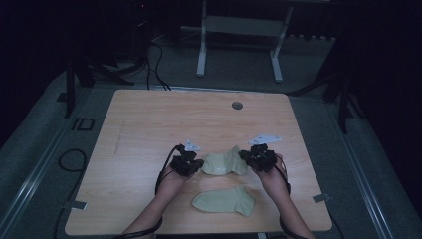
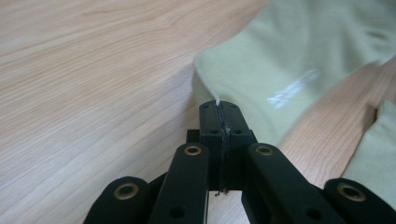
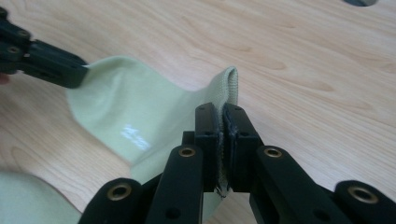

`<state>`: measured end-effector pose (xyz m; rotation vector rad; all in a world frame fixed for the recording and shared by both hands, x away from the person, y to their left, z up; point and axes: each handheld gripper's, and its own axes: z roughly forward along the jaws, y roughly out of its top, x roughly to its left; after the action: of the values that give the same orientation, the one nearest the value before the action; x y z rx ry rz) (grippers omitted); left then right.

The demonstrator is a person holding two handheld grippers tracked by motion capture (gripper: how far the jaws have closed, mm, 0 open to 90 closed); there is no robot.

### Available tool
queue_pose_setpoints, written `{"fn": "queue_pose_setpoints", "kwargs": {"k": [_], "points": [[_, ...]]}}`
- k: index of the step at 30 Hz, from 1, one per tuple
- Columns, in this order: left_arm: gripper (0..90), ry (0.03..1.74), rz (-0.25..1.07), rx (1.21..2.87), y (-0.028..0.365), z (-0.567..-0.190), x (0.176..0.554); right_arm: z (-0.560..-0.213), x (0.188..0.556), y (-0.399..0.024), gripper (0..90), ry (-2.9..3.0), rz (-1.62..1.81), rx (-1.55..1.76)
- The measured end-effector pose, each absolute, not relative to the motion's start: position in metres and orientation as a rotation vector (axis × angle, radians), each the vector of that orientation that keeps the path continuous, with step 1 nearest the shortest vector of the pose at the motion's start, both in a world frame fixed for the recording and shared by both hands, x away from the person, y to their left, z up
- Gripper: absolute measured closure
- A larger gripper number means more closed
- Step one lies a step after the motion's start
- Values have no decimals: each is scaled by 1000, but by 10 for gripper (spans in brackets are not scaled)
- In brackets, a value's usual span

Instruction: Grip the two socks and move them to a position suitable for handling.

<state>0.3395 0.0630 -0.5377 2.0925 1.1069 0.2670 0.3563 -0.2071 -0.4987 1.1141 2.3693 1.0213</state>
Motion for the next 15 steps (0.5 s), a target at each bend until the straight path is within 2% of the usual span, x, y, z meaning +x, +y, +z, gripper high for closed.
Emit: {"fn": "queue_pose_setpoints", "kwargs": {"k": [4,11,13,15], "points": [[894,1160,240,2045,67,-539,337,-502,360,-217,843,2376,1034,1144],[880,1210,189,2068,67,-558,336,-535,375,-222,828,2422,947,1236],[683,1216,208,2066,69,-558,337,-541,377,-220,709,2447,929,1243],[634,1195,220,2057,73,-553,337,-540,375,-218,679,2450,910,1215]]}}
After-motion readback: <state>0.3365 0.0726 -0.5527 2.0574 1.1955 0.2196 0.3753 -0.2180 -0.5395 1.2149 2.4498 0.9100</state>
